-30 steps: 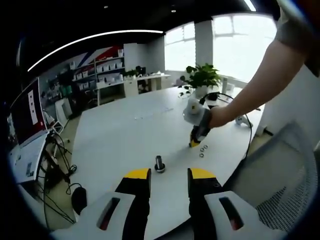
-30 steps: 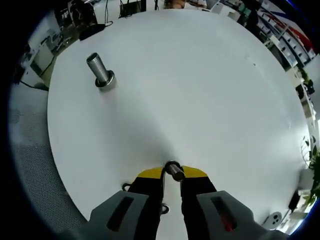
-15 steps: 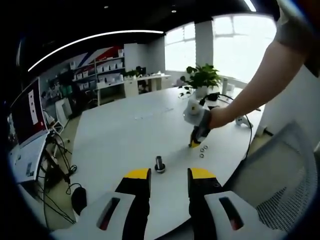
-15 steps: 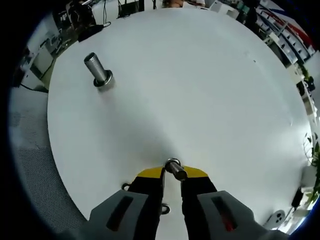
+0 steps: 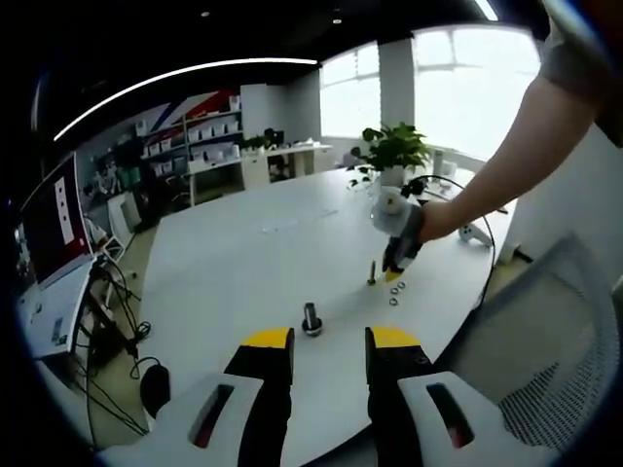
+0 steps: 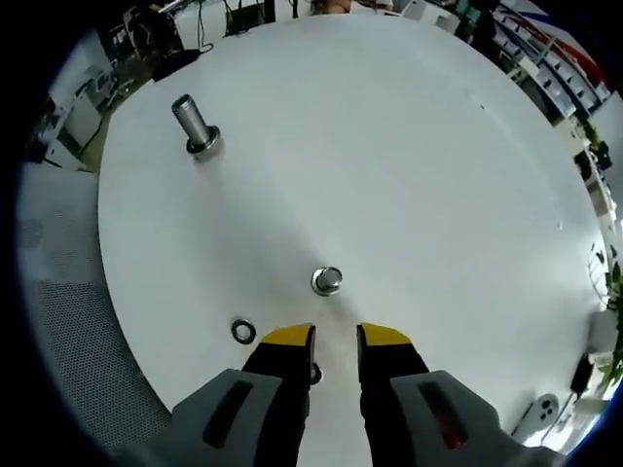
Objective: Place the washer onto the threaded stud by aligning its center hole with the stud, sliding it down to the base, and recovering from edge contact or off-axis alignment until the washer reaches the visible bottom stop.
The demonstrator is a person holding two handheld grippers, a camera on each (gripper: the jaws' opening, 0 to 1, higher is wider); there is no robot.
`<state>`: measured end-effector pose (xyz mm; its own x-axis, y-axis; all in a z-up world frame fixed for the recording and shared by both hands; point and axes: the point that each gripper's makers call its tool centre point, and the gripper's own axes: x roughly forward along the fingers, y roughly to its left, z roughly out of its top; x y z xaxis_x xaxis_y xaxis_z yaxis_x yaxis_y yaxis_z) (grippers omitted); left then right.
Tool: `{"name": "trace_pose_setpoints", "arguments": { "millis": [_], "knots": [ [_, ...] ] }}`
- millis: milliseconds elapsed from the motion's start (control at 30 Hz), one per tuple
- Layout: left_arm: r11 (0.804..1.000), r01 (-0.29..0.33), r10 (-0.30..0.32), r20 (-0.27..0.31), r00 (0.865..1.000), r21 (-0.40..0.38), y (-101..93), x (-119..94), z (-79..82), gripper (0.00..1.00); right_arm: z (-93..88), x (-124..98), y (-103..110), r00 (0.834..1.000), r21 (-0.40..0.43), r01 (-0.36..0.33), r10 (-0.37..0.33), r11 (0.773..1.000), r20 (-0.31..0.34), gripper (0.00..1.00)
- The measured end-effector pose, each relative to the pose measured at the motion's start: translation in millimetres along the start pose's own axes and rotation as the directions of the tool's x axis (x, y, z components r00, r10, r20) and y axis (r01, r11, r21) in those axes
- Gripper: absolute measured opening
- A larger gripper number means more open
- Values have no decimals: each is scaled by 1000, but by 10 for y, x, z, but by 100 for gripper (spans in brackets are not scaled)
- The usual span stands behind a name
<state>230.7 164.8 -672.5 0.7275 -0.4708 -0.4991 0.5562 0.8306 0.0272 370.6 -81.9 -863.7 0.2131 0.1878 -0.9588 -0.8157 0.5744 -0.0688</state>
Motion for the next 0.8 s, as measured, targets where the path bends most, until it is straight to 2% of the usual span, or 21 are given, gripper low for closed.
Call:
{"name": "trace_pose_setpoints", "arguments": {
  "millis": [333, 600, 667, 800],
  "knots": [
    [1000, -3, 3, -7, 1000, 8, -1, 3, -12, 27, -278, -9, 67, 998, 12, -34, 35, 999, -42, 19],
    [1000, -8, 8, -10, 1000, 10, 11, 0, -16, 27, -339, 19, 170, 997, 12, -68, 69, 998, -45, 19],
    [1000, -10, 10, -10, 1000, 12, 17, 0, -16, 27, -341, 22, 145, 997, -28, -58, 56, 998, -46, 18],
    [1000, -9, 9, -12, 1000, 14, 14, 1, -18, 27, -342, 18, 133, 997, -26, -60, 59, 998, -53, 17]
  ]
}}
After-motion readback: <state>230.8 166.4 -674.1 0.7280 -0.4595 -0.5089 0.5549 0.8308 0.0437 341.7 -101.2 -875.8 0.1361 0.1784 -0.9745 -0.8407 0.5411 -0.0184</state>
